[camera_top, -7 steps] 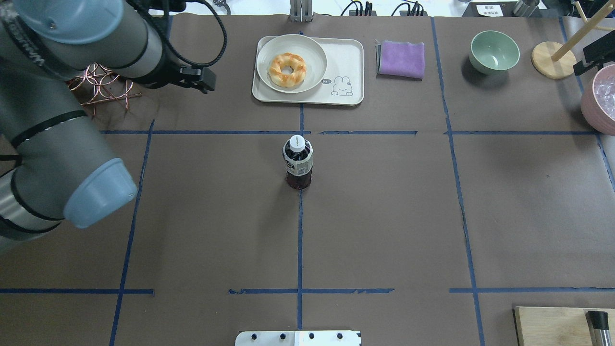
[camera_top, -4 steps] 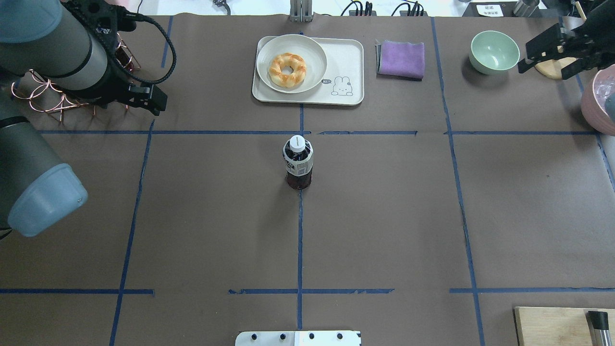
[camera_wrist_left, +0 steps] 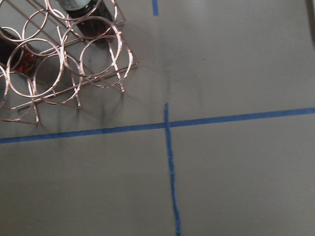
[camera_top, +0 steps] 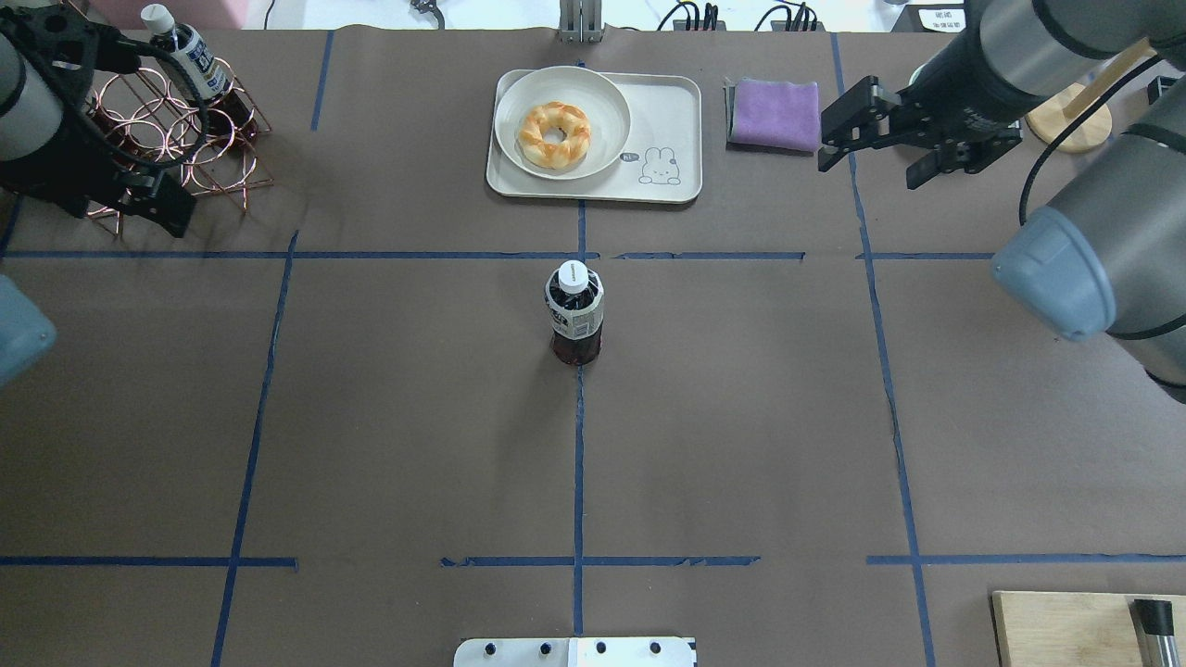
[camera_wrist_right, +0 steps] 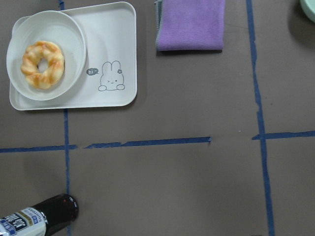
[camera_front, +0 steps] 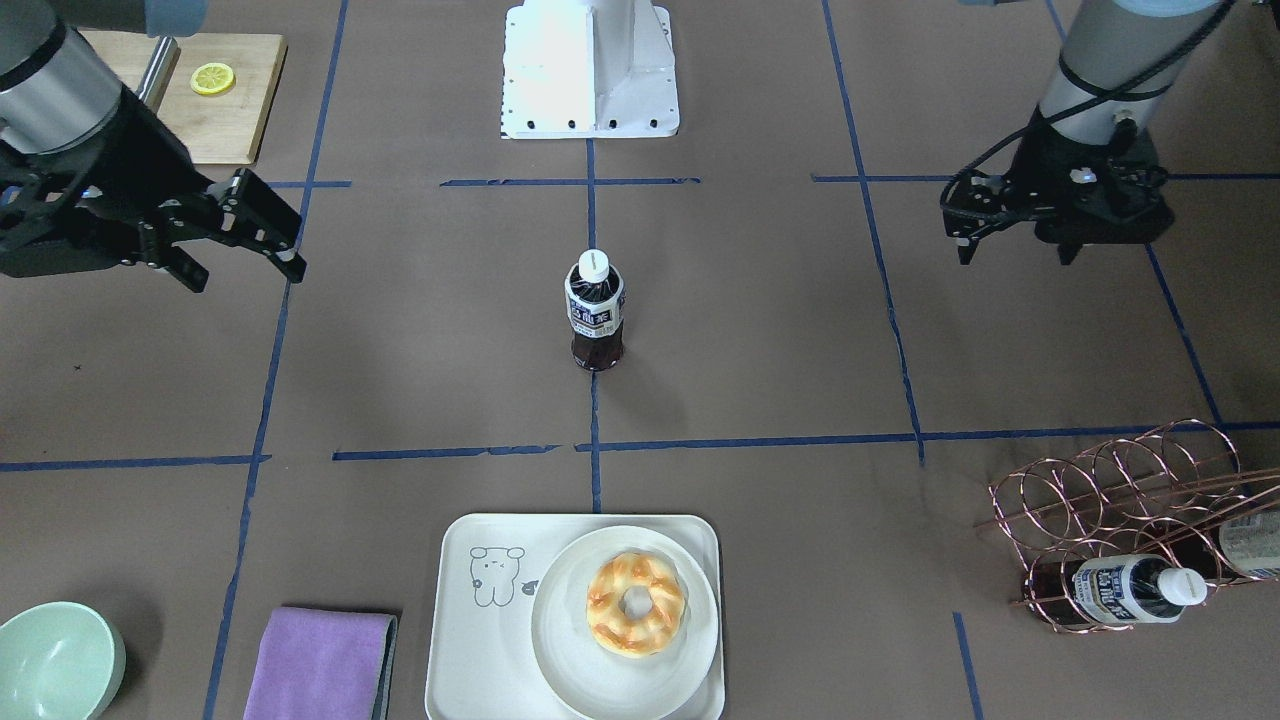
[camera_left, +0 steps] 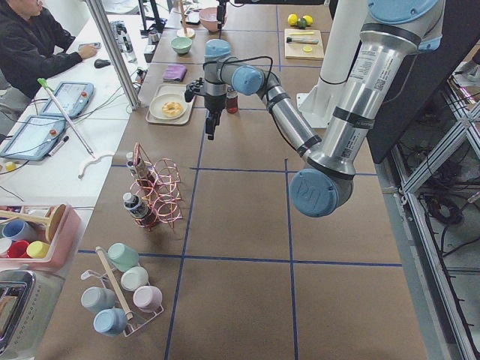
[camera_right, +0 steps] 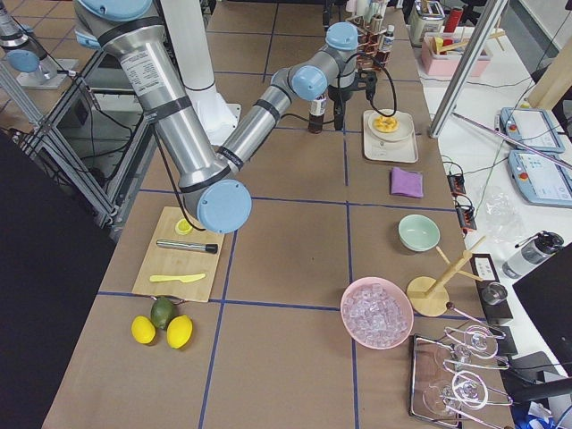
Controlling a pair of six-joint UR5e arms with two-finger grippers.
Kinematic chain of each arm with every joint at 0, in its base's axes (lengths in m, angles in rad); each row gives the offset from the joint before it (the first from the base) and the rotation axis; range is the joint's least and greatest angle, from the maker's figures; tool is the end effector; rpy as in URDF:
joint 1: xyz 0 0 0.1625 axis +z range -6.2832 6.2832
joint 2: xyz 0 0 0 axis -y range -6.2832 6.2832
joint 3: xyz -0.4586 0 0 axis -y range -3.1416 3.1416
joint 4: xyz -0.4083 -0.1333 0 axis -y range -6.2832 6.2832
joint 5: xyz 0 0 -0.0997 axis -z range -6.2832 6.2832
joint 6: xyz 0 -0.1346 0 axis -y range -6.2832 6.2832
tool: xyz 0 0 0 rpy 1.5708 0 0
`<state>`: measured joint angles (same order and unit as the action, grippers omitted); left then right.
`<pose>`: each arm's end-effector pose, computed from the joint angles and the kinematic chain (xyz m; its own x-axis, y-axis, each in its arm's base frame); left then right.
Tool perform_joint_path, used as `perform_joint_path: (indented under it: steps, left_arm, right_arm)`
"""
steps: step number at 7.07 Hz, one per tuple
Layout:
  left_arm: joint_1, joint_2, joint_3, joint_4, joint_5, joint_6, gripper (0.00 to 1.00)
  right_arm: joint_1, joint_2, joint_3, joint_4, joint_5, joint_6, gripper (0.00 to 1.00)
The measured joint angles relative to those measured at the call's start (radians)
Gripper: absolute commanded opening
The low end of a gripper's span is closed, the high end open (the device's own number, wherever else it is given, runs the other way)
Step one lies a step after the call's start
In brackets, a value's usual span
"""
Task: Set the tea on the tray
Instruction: 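Move the left arm back to rest while the right gripper reaches toward the bottle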
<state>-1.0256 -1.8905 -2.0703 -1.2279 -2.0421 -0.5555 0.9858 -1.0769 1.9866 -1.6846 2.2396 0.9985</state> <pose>0.2321 -0.5218 0.3604 0.7986 0.1431 -0.5846 -0.0467 0.9831 0.1768 -0.2971 -0.5388 0.2467 0.5465 0.0557 0.8356 -0.1350 0.9906 0.0223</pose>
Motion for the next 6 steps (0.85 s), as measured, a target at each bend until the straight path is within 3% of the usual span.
perform_joint_path:
  steps: [4, 6]
  left_arm:
    - [-0.206, 0.134, 0.082, -0.016, -0.147, 0.366, 1.0]
    - [-0.268, 0.158, 0.133, -0.039, -0.185, 0.449, 1.0]
  right_arm:
    - [-0.188, 0.136, -0.014, -0.033, -0.146, 0.119, 1.0]
    - [-0.258, 0.27, -0.086, -0.124, -0.202, 0.131, 1.0]
